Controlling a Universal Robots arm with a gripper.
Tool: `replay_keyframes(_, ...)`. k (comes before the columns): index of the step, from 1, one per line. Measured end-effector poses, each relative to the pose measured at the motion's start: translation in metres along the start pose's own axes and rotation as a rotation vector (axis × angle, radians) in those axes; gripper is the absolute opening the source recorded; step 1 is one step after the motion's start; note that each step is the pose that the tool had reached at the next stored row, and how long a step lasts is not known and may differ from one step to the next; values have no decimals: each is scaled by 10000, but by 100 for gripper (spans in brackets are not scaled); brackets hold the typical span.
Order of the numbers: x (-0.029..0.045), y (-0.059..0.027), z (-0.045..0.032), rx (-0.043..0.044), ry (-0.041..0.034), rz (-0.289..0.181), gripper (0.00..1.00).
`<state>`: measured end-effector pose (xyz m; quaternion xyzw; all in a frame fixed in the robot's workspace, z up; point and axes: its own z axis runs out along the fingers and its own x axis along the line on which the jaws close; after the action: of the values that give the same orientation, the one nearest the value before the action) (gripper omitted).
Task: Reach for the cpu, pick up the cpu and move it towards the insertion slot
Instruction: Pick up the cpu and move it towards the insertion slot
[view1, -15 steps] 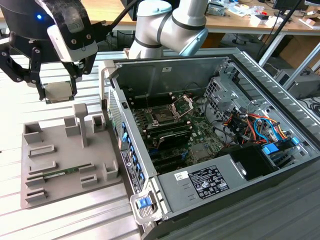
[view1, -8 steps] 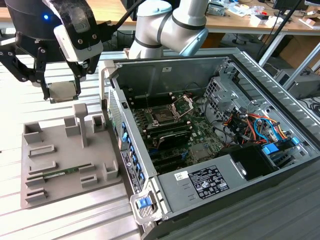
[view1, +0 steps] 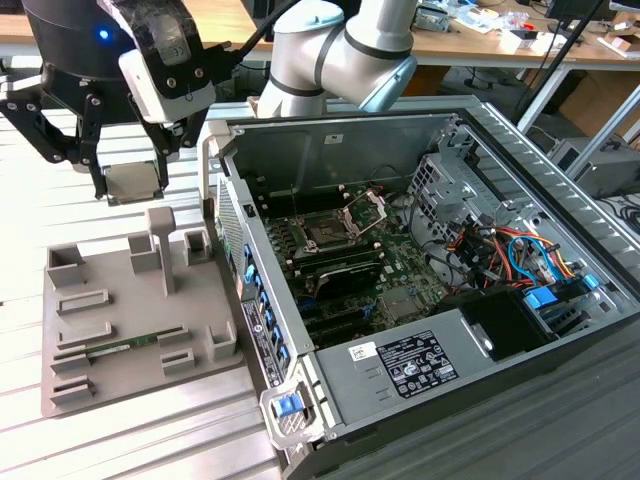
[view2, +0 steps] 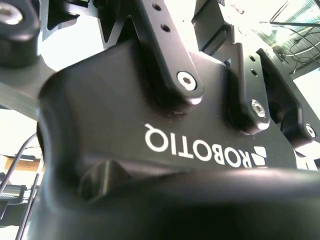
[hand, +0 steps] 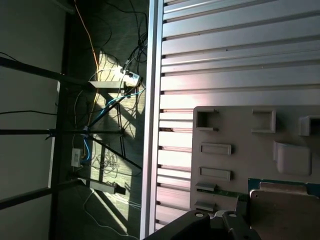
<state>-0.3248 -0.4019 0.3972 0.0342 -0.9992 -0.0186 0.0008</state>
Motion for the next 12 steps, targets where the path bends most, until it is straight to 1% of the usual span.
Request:
replay_keyframes(2,-28,-2,-1,1,1,0,55)
replay_keyframes(12,-112,-8,-1,1,1,1,55)
